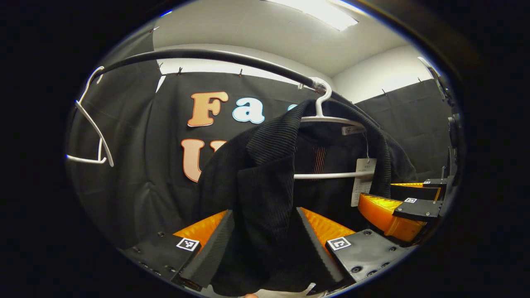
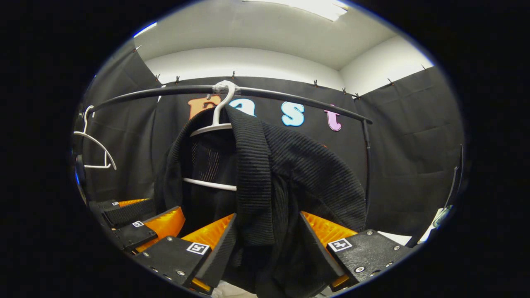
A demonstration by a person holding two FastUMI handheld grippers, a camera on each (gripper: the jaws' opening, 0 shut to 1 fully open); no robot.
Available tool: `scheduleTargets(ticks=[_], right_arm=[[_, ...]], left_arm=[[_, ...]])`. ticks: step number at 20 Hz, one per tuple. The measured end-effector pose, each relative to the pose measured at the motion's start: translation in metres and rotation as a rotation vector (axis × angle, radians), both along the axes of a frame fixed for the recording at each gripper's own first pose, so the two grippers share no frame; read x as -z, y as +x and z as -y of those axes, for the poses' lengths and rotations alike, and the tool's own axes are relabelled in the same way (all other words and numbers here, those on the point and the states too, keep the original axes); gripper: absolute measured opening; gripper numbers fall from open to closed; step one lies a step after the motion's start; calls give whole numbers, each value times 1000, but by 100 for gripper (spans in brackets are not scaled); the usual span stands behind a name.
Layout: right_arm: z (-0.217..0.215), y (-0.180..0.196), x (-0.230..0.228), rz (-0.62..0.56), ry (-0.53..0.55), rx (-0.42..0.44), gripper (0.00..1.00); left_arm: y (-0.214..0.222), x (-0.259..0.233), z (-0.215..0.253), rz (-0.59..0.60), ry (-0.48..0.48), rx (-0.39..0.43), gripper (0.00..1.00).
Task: Grasp the clothes on the hanger with both hands and then place them into the laundry hamper below.
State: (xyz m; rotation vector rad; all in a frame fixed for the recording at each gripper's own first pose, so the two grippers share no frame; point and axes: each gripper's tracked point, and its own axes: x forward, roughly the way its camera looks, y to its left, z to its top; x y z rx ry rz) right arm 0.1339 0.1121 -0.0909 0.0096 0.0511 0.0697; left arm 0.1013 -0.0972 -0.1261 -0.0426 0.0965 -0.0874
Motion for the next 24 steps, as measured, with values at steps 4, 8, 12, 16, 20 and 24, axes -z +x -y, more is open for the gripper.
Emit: scheduleTargets(ticks=[4, 8, 12, 16, 20, 24], right_arm=[[-2, 5, 2, -15, 21, -6, 79], [-1, 4, 4, -28, 38, -26, 64], [5, -2, 3, -31, 26, -47, 26], [12, -13, -1, -49, 9, -86, 16], [23, -30, -13, -59, -19, -122, 8], [39, -50, -38, -34, -49, -132, 6]], left_arm=[[11, 5, -4, -6, 50, -41, 87], [15, 14, 2, 3, 107, -39, 61], [15, 20, -2, -39, 23, -26, 31], [9, 9, -21, -79, 20, -41, 11], [-10, -13, -34, -83, 75, -4, 7], [-17, -43, -53, -58, 79, -29, 7]])
